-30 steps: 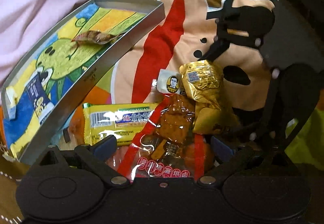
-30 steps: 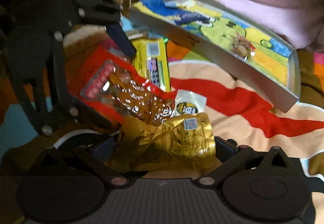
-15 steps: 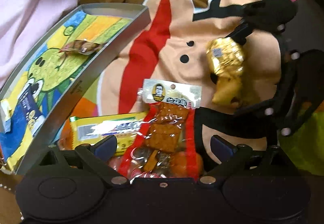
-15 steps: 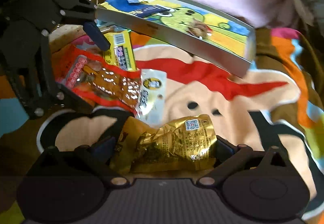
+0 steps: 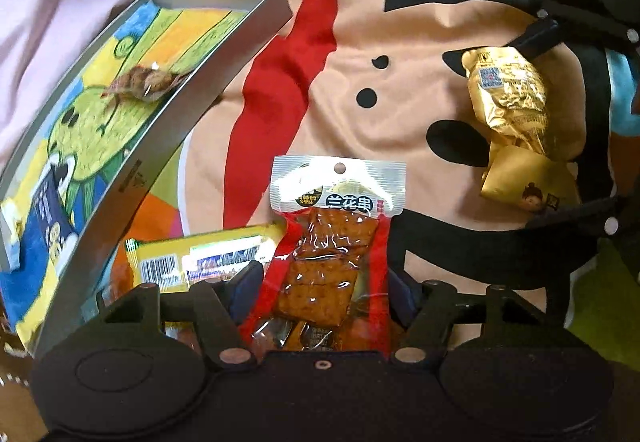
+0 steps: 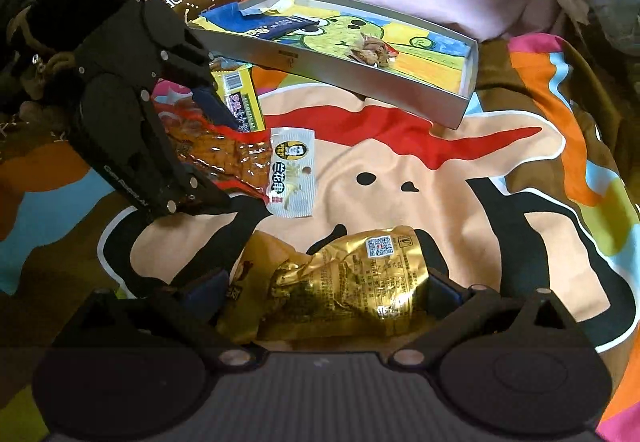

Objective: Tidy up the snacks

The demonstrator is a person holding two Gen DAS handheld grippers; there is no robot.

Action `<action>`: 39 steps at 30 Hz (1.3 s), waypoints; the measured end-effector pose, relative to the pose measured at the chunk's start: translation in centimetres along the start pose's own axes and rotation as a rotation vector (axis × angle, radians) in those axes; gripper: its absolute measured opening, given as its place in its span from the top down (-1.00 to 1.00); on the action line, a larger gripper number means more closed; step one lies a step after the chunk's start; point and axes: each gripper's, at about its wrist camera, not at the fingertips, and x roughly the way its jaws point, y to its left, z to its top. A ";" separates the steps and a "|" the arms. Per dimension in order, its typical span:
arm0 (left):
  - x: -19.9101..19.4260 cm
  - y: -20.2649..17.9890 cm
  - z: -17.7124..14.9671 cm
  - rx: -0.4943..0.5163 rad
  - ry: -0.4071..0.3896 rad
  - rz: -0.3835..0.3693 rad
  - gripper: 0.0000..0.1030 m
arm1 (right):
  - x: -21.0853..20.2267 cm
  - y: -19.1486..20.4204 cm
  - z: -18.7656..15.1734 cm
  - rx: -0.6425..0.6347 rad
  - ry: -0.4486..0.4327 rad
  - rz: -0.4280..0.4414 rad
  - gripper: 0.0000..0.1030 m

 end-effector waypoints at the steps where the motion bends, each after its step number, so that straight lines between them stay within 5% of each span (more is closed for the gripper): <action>1: -0.1 0.1 0.0 -0.020 0.009 -0.005 -0.30 | 0.0 0.0 0.0 0.002 -0.002 0.002 -0.97; 8: -0.9 1.8 0.0 -0.278 0.071 -0.101 -0.33 | -0.1 0.0 -0.2 0.012 -0.010 0.023 -0.97; 17: -0.5 0.7 0.3 -0.260 0.070 -0.043 -0.28 | 0.7 0.4 0.0 0.030 0.012 0.021 -0.97; 24: -2.2 1.5 -1.2 -0.426 0.034 -0.042 -0.25 | 0.1 1.2 -0.2 -0.001 -0.005 -0.020 -0.97; 26: -3.5 1.2 -2.0 -0.464 -0.020 -0.018 -0.03 | -0.1 1.6 -0.3 -0.017 -0.010 -0.040 -0.96; 28: -4.6 0.6 -2.7 -0.489 -0.053 0.013 -0.02 | -0.3 1.8 -0.3 -0.029 -0.015 -0.058 -0.95; 34: -4.3 -0.9 -4.2 -0.469 -0.034 0.030 -0.24 | 0.0 2.5 -0.2 -0.052 0.009 -0.091 -0.95; 39: -3.3 -0.1 -7.0 -0.570 -0.003 -0.005 -0.09 | -0.3 3.0 -0.3 -0.037 0.002 -0.078 -0.95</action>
